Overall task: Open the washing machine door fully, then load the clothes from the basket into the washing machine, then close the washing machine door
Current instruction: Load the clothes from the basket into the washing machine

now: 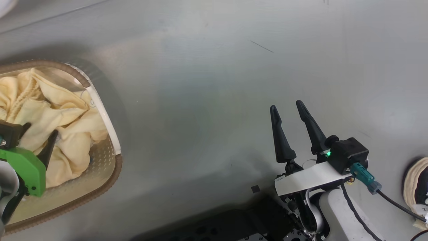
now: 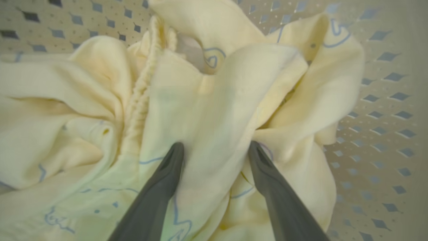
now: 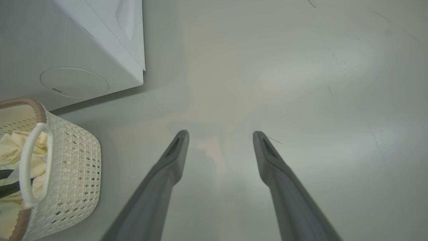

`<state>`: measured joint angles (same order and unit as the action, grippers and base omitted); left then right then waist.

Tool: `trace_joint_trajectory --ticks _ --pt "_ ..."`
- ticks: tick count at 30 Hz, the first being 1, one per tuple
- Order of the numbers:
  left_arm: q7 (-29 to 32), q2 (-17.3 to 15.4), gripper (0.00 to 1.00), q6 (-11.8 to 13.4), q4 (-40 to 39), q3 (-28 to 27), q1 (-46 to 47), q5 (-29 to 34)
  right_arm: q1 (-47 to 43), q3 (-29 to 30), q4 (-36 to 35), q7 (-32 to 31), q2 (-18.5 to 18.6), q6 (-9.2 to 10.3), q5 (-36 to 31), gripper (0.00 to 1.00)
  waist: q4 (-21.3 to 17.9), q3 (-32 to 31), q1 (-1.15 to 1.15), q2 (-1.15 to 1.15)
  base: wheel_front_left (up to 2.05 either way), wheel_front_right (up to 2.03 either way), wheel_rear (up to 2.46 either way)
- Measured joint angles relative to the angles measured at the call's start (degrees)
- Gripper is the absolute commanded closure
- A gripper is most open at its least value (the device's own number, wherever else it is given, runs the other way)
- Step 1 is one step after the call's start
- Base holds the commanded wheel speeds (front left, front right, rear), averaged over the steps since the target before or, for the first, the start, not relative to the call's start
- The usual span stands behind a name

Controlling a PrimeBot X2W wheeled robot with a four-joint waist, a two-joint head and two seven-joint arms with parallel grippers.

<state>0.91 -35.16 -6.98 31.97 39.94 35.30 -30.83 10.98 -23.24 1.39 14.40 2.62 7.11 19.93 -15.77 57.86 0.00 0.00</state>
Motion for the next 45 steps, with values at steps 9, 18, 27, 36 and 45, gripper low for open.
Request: trace_joint_trajectory --ticks 9,18,27,36,45 --pt "2.59 1.52 1.00 0.00 3.13 1.27 0.34 -3.25 0.12 1.29 0.05 0.00 -0.08 0.00 0.19 0.00 -0.45 0.15 0.00 0.00 0.00 0.00 0.00" --pt "-1.66 4.52 1.00 0.00 3.52 1.58 0.37 -5.76 1.99 3.33 0.24 0.00 -0.08 0.00 -0.21 0.00 0.65 -2.54 0.00 0.00 0.00 0.00 0.00" --pt "-7.84 7.99 1.00 0.00 4.00 2.43 0.36 -7.02 2.39 5.66 1.22 0.00 -0.05 0.00 -1.94 0.00 2.59 -7.10 0.00 0.00 0.00 0.00 0.00" --pt "-13.58 10.72 1.00 0.00 5.55 2.27 -0.09 -9.39 2.51 8.10 2.64 0.00 -0.01 0.00 -3.86 0.00 5.15 -12.81 0.00 0.00 0.00 0.00 0.00" --pt "-15.13 12.49 1.00 0.00 5.81 0.89 -1.71 -9.99 2.44 9.07 4.27 0.00 0.01 0.00 -4.93 0.00 8.31 -19.30 0.00 0.00 0.00 0.00 0.00"
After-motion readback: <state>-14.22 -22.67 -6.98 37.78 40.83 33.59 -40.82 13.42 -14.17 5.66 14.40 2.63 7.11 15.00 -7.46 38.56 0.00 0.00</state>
